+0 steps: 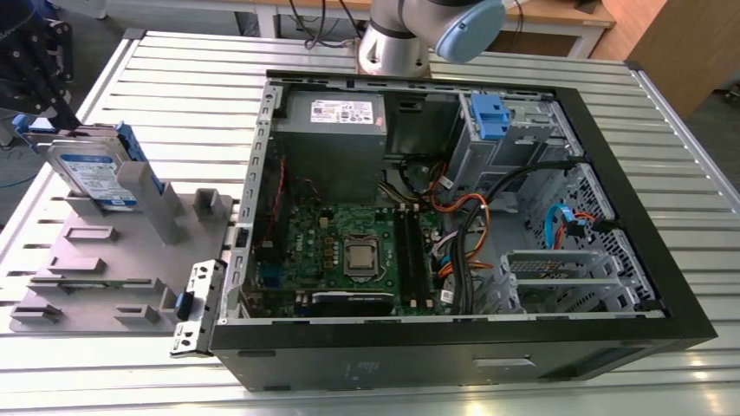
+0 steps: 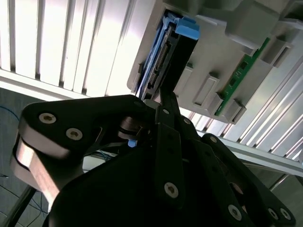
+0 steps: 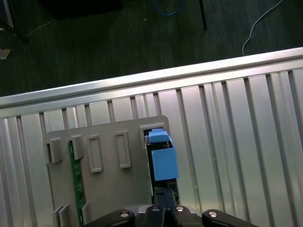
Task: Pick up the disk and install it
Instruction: 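Pick up the disk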
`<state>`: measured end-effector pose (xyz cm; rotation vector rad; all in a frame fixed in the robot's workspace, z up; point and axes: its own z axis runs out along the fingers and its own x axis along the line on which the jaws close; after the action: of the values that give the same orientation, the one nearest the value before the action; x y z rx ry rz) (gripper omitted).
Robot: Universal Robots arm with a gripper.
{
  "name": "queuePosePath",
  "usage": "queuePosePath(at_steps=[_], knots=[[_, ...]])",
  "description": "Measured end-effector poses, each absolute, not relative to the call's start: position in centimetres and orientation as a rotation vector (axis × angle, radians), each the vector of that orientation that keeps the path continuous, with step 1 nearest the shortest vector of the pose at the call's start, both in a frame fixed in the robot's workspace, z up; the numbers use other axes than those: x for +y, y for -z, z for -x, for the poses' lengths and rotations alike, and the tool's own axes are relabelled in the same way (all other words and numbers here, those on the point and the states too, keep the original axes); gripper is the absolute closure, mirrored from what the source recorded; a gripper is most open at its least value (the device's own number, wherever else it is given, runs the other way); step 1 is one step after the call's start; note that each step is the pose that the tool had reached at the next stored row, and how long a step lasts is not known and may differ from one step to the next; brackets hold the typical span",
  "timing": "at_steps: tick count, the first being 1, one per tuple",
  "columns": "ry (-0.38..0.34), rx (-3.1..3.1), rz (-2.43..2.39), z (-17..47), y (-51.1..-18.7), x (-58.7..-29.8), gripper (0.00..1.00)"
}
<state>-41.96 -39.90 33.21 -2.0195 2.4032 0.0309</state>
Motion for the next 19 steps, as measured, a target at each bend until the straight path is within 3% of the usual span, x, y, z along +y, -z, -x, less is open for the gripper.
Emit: queuePosePath(at_steps=[19], knots=[[-0.031, 2.363, 2.067, 41.9, -33.17, -39.9, 0.89]])
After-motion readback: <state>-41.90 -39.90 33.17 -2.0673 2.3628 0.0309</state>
